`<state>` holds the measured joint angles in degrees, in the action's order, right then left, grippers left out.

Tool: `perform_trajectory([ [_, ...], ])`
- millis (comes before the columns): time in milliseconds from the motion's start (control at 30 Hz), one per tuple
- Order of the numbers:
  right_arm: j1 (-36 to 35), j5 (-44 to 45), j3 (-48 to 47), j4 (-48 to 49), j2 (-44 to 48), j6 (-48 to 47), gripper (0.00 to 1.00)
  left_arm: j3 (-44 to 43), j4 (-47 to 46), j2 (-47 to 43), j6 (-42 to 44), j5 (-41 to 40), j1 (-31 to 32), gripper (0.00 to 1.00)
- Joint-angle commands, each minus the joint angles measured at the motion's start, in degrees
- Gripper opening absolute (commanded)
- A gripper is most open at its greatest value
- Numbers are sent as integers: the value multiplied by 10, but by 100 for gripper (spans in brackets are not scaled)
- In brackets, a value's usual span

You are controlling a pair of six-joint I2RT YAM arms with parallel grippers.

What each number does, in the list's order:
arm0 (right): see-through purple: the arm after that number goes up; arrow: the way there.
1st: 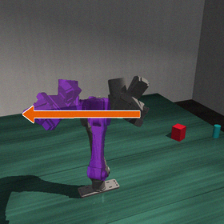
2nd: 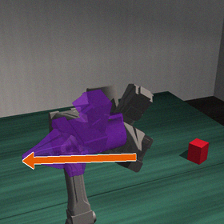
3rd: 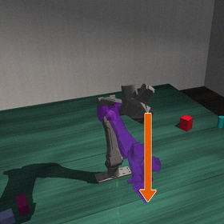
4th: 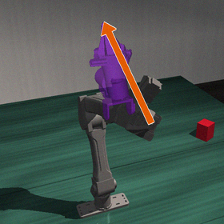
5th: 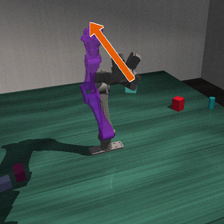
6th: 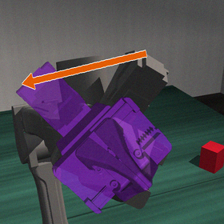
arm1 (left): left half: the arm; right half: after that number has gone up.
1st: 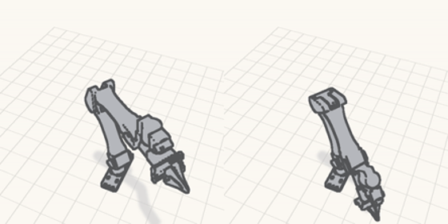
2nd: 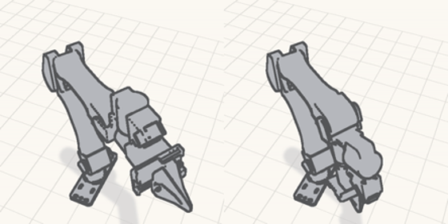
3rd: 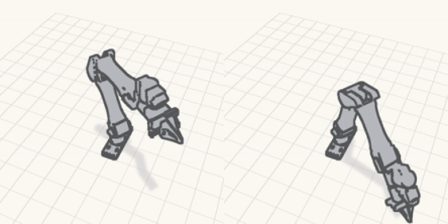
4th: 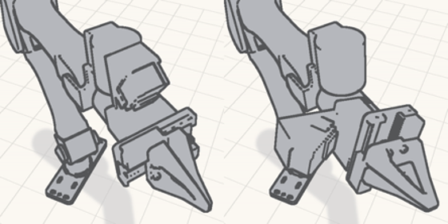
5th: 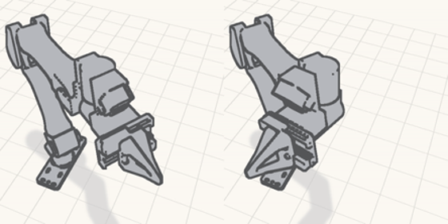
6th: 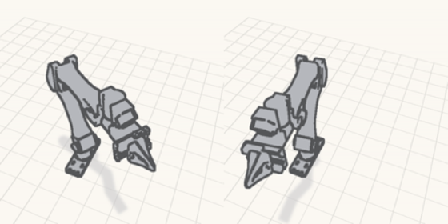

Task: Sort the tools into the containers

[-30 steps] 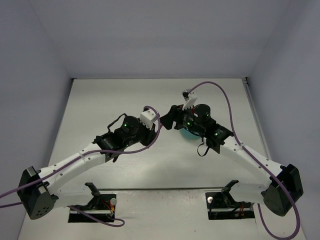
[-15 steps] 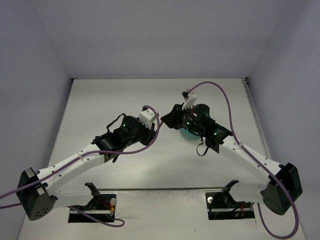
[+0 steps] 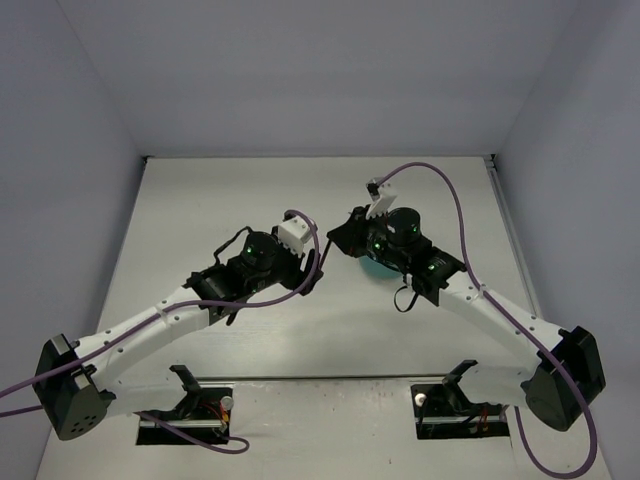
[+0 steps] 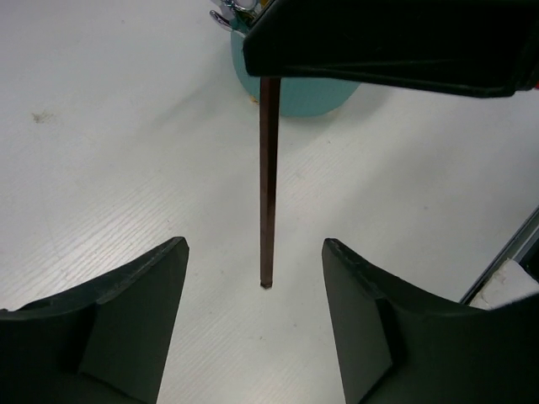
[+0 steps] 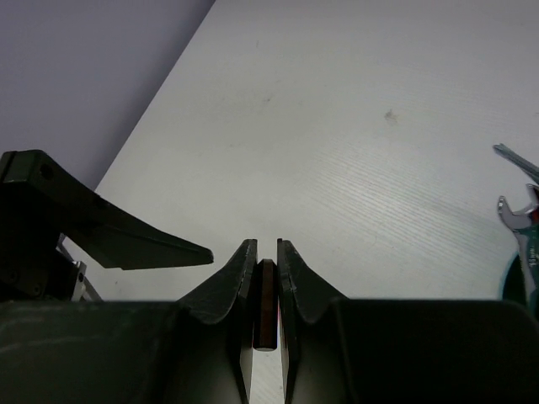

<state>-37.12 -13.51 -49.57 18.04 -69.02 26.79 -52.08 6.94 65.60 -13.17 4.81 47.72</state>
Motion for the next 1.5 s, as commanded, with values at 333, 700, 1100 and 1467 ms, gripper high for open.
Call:
perform_trajectory([
  [333, 226, 4, -32, -68, 107, -44, 0, -117, 178, -43, -28, -101, -77, 73],
  [700, 316, 38, 0, -86, 113, -44, 0, -128, 248, -100, 5, -62, -193, 73],
  [1100, 318, 36, 58, -18, 66, -42, 0, -58, 229, -138, 26, -75, -233, 73],
  [1467, 316, 24, 143, 78, 34, -10, 4, -42, 222, -148, 29, -61, -259, 73],
])
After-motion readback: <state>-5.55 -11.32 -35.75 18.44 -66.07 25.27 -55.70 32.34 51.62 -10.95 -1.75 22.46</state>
